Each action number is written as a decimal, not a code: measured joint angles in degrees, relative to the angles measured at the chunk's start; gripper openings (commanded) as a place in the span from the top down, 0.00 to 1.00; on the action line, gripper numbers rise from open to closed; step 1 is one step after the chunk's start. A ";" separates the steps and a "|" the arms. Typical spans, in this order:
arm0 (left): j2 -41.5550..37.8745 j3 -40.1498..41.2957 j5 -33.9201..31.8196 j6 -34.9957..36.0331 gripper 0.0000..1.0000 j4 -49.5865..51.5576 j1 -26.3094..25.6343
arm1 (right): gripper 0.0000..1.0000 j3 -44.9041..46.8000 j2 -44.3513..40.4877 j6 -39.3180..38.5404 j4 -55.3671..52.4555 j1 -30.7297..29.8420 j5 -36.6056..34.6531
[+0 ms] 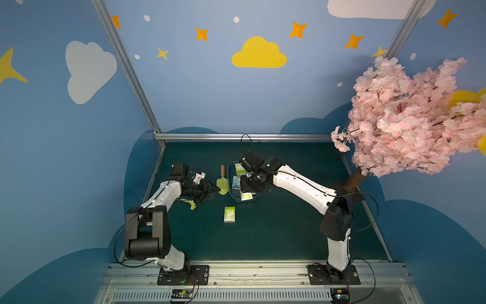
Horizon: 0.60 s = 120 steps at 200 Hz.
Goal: Take the pocket tissues out of the storage box
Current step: Place the pocket tissues at the center of the board.
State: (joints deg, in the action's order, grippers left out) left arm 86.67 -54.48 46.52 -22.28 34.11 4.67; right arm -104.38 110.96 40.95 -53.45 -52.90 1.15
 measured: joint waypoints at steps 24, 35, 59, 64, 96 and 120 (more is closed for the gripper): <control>-5.46 3.63 -1.49 -0.39 0.27 0.20 0.11 | 0.59 5.16 -3.08 2.23 1.46 -1.55 0.42; -7.67 5.35 -2.03 -0.70 0.24 0.24 0.11 | 0.59 7.21 -3.69 3.10 2.34 -2.25 0.57; -12.11 8.92 -3.04 -1.49 0.18 0.50 0.11 | 0.59 11.10 -3.85 4.72 4.02 -3.26 0.92; -12.90 9.55 -3.21 -1.77 0.17 0.57 0.11 | 0.59 11.85 -3.85 5.07 4.35 -3.37 1.01; -17.35 13.00 -4.74 -2.84 0.10 0.96 0.11 | 0.59 15.10 -3.82 5.99 6.21 -3.56 1.44; -18.62 14.01 -5.42 -3.34 0.08 1.18 0.11 | 0.59 15.87 -3.52 6.19 7.06 -3.56 1.46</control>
State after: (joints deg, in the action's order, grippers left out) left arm 68.05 -40.47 41.10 -25.63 35.29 4.78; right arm -88.51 107.44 47.13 -46.39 -56.47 2.61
